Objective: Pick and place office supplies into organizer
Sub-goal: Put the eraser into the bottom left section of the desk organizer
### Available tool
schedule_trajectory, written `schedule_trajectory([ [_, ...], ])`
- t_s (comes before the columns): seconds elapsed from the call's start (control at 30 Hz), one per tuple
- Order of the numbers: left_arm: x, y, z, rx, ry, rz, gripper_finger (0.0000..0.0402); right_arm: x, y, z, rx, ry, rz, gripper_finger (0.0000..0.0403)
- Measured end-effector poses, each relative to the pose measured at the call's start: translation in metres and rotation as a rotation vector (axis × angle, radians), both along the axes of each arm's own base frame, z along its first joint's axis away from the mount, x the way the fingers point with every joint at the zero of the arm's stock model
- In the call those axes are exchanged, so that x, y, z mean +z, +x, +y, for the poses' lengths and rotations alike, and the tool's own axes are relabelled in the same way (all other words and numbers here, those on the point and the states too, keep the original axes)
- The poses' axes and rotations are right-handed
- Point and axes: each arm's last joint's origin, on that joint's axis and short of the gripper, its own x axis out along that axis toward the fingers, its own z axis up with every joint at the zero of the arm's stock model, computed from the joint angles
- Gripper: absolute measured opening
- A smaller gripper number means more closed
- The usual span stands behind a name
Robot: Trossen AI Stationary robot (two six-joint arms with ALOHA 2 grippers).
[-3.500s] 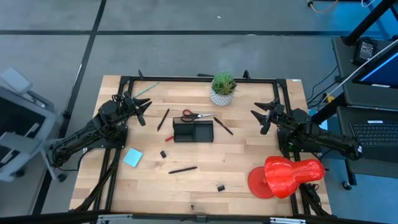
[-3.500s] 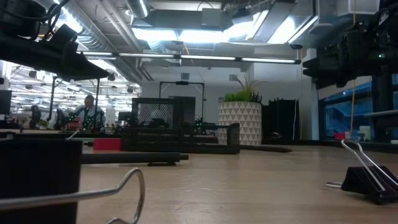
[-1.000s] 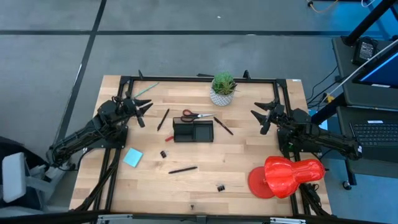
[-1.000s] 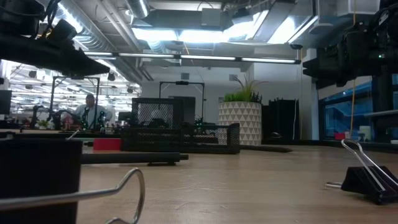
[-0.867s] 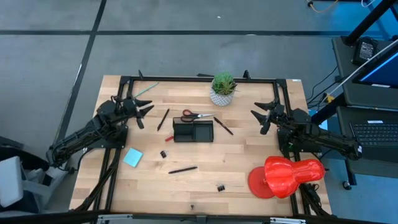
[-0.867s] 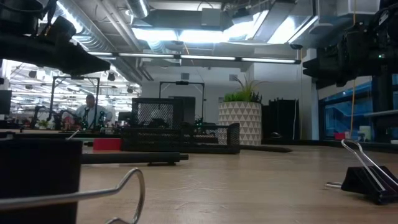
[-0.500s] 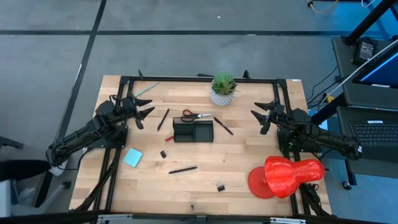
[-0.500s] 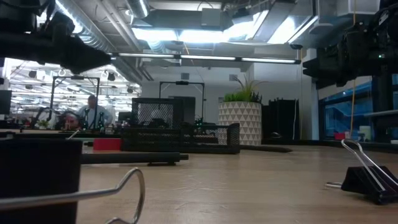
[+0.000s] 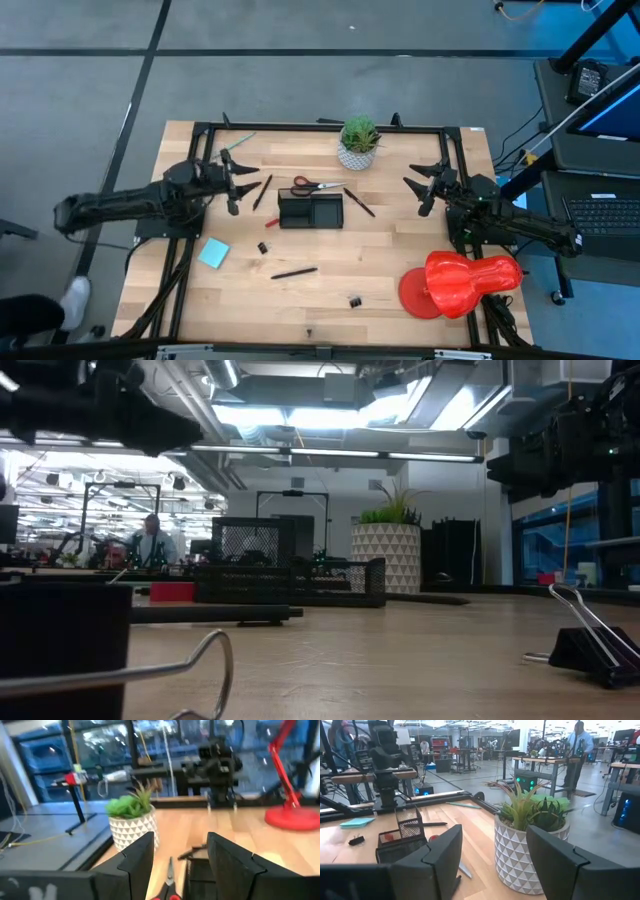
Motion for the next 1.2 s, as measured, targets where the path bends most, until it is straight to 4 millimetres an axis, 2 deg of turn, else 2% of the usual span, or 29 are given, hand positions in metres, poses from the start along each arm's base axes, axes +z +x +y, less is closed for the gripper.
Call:
schedule_trajectory([
  [0.13,0.013,0.021,-0.006,-0.008,0.006,0.144,0.0173,0.000,0.000,0.000,-0.001,-0.012,0.006,0.0224],
  [0.27,0.017,0.040,-0.015,0.034,-0.036,0.376,0.0175,0.000,0.000,0.000,-0.001,-0.014,0.007,0.0224],
  [0.53,0.020,0.063,-0.037,0.090,-0.202,0.714,0.0173,0.000,0.000,0.000,-0.001,-0.014,0.007,0.0224],
  [0.7,0.009,0.072,-0.053,0.072,-0.273,0.811,0.0172,0.000,0.000,0.000,-0.001,-0.014,0.007,0.0224],
  [0.9,-0.016,0.085,-0.066,0.091,-0.293,0.926,0.0171,0.000,0.000,0.000,-0.001,-0.017,0.009,0.0224],
  [1.2,-0.049,0.098,-0.069,0.187,-0.331,1.050,0.0171,0.000,0.000,0.000,-0.003,-0.038,0.019,0.0224],
])
